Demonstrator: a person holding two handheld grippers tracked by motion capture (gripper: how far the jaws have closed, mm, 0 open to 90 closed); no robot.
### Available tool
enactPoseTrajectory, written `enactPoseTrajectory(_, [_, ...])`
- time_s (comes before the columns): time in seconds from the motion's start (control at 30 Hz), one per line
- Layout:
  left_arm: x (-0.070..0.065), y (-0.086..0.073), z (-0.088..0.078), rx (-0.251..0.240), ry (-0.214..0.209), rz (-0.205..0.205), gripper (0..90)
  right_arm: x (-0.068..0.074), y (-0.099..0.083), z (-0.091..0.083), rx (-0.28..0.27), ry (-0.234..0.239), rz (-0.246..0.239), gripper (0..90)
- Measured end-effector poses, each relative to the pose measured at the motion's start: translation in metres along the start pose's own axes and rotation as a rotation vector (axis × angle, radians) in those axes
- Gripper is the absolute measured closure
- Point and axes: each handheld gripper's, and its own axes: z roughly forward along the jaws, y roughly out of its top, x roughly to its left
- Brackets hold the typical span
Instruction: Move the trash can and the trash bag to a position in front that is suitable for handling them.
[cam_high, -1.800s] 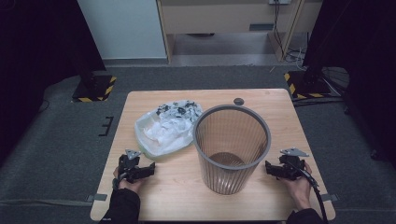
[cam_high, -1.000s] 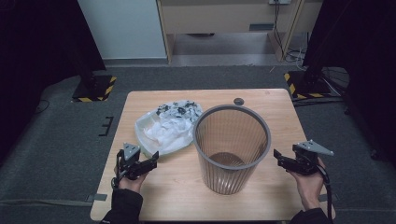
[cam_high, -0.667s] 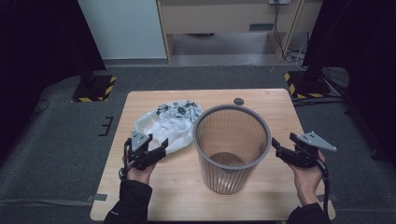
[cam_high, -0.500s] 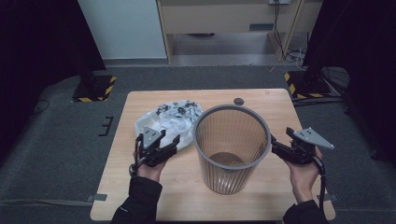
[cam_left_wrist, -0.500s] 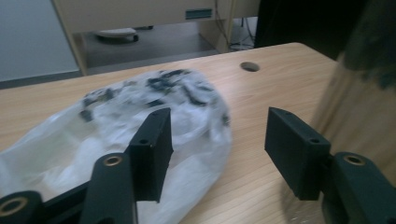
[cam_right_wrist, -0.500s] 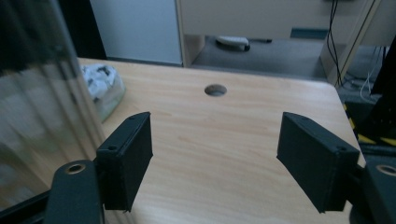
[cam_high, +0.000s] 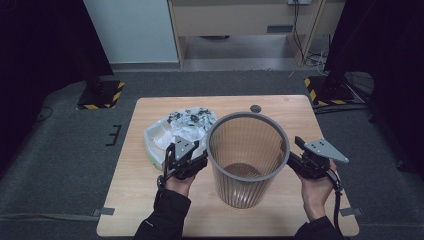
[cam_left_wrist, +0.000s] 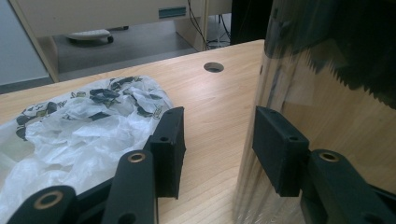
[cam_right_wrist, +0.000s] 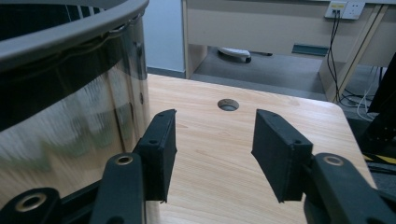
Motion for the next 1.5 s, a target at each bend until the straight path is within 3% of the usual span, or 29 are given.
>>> enactPoseTrajectory(0.47, [0.03,-0.014,-0.016,0.007,0.041,-0.025,54.8,0.038,0.002,0.012,-0.021,0.023,-0.038,51.4])
enactPoseTrajectory(0.6, [0.041,-0.015,-0.017,0.016,0.06,-0.007,51.0,0.04,0.001,0.016,-0.014,0.03,-0.042,43.1])
enactPoseTrajectory(0.73, [0.071,-0.022,-0.014,0.044,0.124,-0.042,46.5,0.033,-0.004,0.02,-0.008,0.03,-0.06,35.4])
enactPoseTrajectory(0.77, [0.084,-0.026,-0.013,0.058,0.145,-0.049,45.7,0.031,-0.006,0.021,-0.002,0.027,-0.07,33.3])
enactPoseTrajectory(0.93, [0.117,-0.043,-0.005,0.093,0.175,-0.081,37.0,0.009,-0.025,0.025,0.034,0.034,-0.096,22.0])
enactPoseTrajectory(1.03, [0.132,-0.054,0.004,0.126,0.195,-0.076,35.7,0.001,-0.034,0.025,0.055,0.036,-0.11,20.2])
enactPoseTrajectory(1.17, [0.144,-0.067,0.018,0.156,0.185,-0.047,31.8,-0.014,-0.049,0.023,0.095,0.033,-0.113,17.6])
enactPoseTrajectory(1.27, [0.149,-0.078,0.028,0.171,0.138,-0.061,30.4,-0.026,-0.06,0.024,0.12,0.068,-0.08,17.2])
enactPoseTrajectory(1.37, [0.15,-0.084,0.035,0.207,0.114,-0.033,30.4,-0.033,-0.069,0.026,0.151,0.09,-0.072,16.5])
enactPoseTrajectory(1.43, [0.15,-0.087,0.035,0.219,0.104,-0.04,31.2,-0.036,-0.074,0.028,0.172,0.089,-0.075,16.1])
enactPoseTrajectory(1.5, [0.149,-0.09,0.034,0.244,0.111,-0.023,32.5,-0.039,-0.079,0.03,0.201,0.089,-0.074,15.5])
